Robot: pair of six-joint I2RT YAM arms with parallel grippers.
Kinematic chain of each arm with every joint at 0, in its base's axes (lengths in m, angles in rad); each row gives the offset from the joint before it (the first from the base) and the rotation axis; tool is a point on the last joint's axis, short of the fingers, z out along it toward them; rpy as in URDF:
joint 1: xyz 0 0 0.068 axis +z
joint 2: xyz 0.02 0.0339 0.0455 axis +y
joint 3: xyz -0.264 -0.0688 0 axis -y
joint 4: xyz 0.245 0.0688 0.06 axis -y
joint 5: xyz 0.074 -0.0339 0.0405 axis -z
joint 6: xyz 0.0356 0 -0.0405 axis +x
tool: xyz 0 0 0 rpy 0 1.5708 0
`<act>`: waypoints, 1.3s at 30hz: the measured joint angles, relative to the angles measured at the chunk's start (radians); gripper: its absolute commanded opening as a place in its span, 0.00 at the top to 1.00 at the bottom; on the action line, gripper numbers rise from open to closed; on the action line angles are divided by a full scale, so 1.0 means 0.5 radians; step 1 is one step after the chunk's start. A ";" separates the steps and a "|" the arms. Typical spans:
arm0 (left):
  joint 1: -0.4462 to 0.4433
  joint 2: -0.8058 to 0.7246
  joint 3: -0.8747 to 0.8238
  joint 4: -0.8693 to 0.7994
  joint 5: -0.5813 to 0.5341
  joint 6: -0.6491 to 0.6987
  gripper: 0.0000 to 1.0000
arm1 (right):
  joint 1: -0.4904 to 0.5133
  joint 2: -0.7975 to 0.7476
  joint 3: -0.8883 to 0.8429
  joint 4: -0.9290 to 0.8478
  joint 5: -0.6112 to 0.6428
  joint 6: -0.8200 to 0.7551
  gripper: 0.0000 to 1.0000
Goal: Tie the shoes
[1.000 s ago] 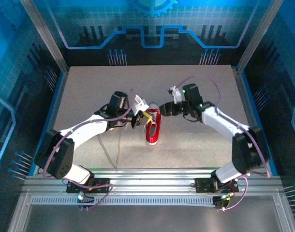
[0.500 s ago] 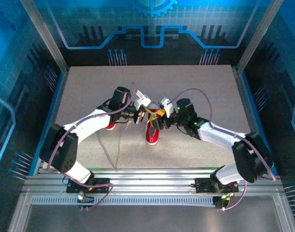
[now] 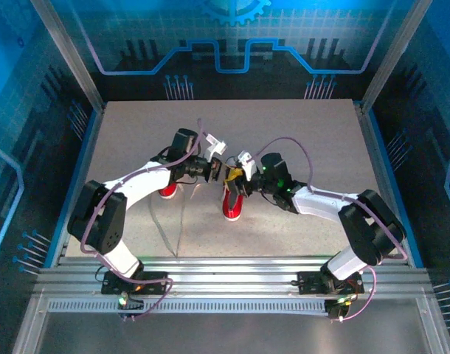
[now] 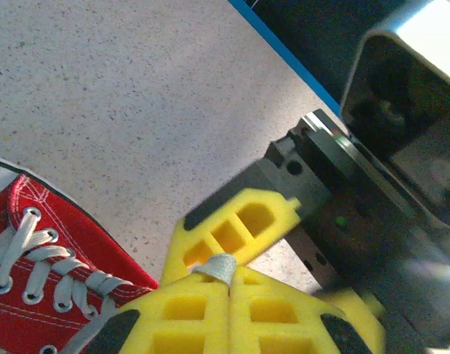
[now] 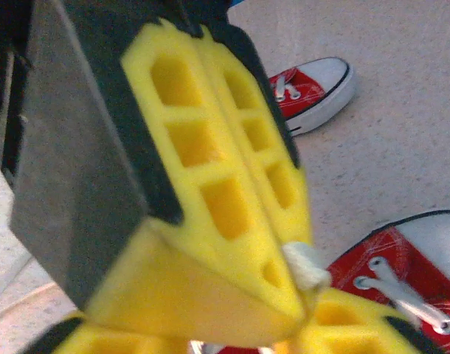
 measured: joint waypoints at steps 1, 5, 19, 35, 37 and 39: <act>0.007 0.000 0.007 -0.002 0.005 -0.014 0.94 | -0.005 0.001 -0.009 0.008 0.029 0.004 1.00; 0.010 0.003 0.018 -0.030 0.005 -0.018 0.83 | -0.005 0.001 -0.031 0.050 0.081 0.018 1.00; 0.218 -0.147 0.121 -0.526 -0.571 0.388 0.54 | -0.005 -0.038 -0.052 0.016 0.126 0.016 1.00; 0.096 0.360 0.280 -1.038 -1.496 0.527 0.55 | -0.003 -0.042 -0.027 -0.106 0.198 0.049 1.00; 0.087 0.395 0.280 -1.042 -1.543 0.528 0.55 | -0.003 -0.042 -0.024 -0.114 0.198 0.055 1.00; 0.082 0.421 0.280 -1.045 -1.578 0.528 0.55 | -0.003 -0.042 -0.024 -0.121 0.199 0.062 1.00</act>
